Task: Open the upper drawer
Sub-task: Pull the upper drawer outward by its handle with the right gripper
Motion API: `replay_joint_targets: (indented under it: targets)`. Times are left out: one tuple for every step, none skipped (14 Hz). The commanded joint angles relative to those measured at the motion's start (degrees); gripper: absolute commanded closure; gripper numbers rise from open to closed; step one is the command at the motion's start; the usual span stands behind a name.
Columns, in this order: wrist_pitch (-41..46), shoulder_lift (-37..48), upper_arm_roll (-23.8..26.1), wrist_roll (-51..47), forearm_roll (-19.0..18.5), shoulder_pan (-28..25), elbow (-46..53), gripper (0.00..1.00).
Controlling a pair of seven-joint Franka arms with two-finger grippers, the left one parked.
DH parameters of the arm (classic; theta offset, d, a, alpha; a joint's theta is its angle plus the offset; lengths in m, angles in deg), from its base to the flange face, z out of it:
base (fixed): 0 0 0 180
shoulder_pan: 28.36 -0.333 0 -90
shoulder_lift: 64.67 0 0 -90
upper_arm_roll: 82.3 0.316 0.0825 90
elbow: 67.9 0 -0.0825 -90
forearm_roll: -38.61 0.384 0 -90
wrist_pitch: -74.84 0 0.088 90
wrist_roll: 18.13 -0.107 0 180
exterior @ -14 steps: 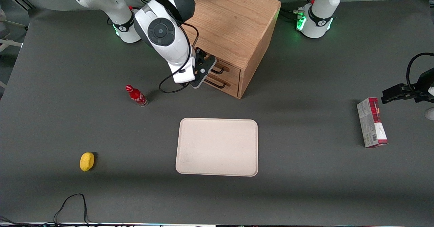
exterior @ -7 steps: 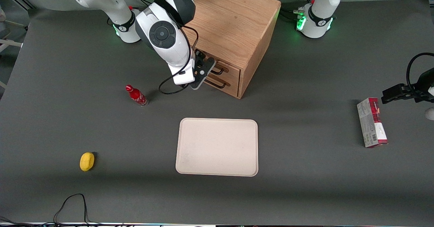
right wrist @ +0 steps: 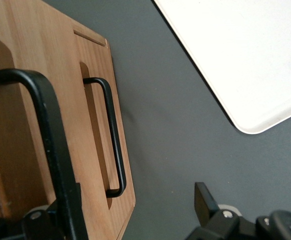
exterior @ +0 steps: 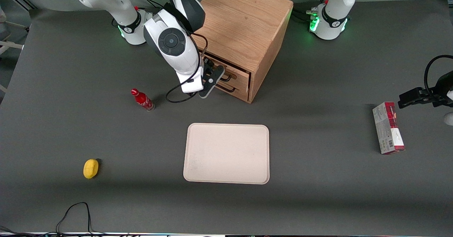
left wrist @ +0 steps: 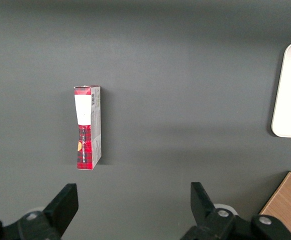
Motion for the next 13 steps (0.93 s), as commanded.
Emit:
replay_joint_targets:
  targets:
    - [0.3, -1.0, 0.0, 4.6, -0.7, 2.5, 2.3, 0.0]
    - [0.3, -1.1, 0.0, 5.3, -0.7, 3.7, 3.0, 0.0]
    - [0.4, -1.1, 0.0, 6.1, -0.7, 4.4, 3.7, 0.0]
    - [0.4, -1.8, 0.0, 7.3, -0.7, 4.9, 4.3, 0.0]
    - [0.4, -2.8, 0.0, 8.3, -0.7, 5.4, 5.4, 0.0]
    - [0.4, -3.4, 0.0, 9.1, -0.7, 6.0, 6.0, 0.0]
    - [0.4, -4.0, 0.0, 9.9, -0.7, 6.4, 6.7, 0.0]
    - [0.4, -4.8, 0.0, 10.6, -0.7, 7.1, 7.6, 0.0]
    - [0.4, -5.5, 0.0, 10.9, -0.7, 7.6, 8.4, 0.0]
    - [0.4, -6.4, 0.0, 10.9, -0.7, 7.6, 9.6, 0.0]
    - [0.5, -7.3, 0.0, 10.8, -0.7, 7.6, 10.5, 0.0]
    - [0.6, -8.1, 0.0, 10.7, -0.7, 7.6, 11.7, 0.0]
    - [1.7, -9.4, 0.0, 10.6, -0.6, 7.7, 13.3, 0.0]
